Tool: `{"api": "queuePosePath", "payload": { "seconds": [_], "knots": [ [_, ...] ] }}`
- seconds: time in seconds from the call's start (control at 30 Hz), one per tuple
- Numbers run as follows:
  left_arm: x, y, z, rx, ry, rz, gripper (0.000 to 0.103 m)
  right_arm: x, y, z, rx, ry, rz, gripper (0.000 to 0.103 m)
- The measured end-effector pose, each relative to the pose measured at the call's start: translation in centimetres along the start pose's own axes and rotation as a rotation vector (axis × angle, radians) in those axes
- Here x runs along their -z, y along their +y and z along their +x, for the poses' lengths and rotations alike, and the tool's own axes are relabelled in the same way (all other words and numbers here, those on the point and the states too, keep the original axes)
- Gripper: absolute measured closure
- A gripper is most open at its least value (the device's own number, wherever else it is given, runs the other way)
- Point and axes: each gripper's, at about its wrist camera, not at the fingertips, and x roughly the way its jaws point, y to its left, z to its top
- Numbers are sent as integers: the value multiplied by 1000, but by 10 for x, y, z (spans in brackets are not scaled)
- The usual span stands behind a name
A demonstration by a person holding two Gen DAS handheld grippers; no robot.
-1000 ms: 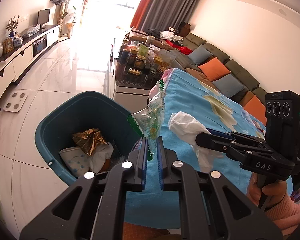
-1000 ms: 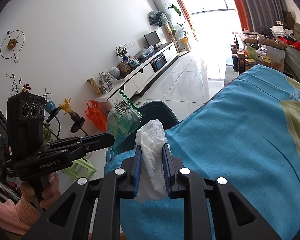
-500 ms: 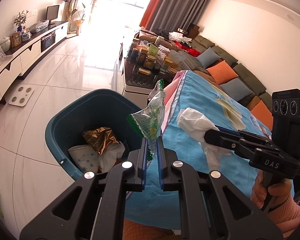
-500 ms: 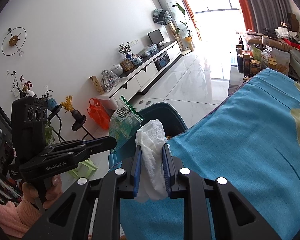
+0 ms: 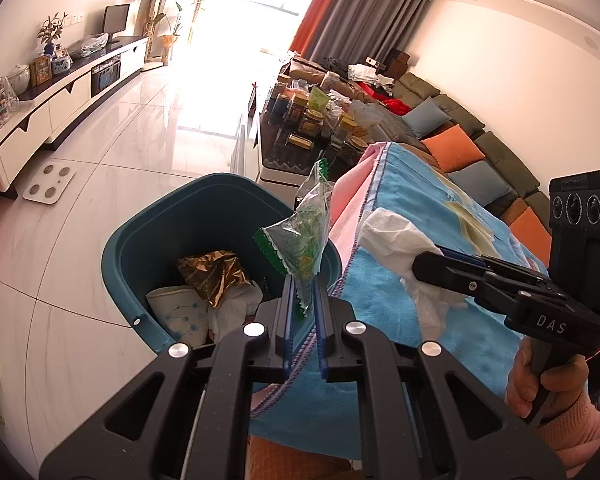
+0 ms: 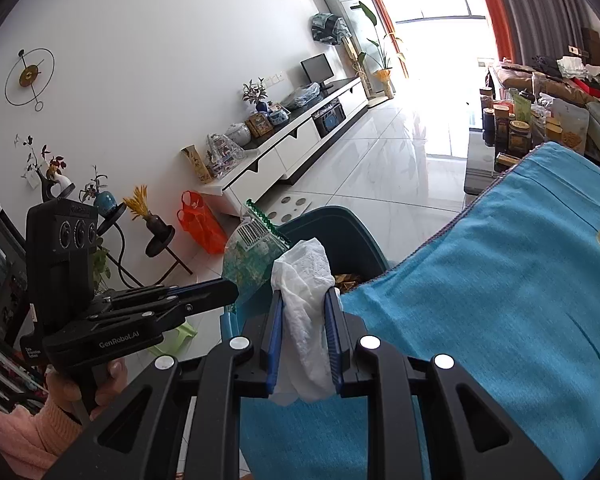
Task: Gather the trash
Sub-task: 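Carry the clear wrapper with the left gripper while the right gripper carries the tissue over the bin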
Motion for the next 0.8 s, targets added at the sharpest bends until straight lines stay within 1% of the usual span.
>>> {"api": "queuePosePath", "payload": {
  "seconds": [0.27, 0.8],
  "knots": [
    [1, 4, 4, -11, 5, -16, 94, -5, 4, 9, 8, 6, -13, 84],
    [0, 12, 10, -24, 5, -35, 94, -11, 8, 29, 11, 34, -1, 84]
  ]
}}
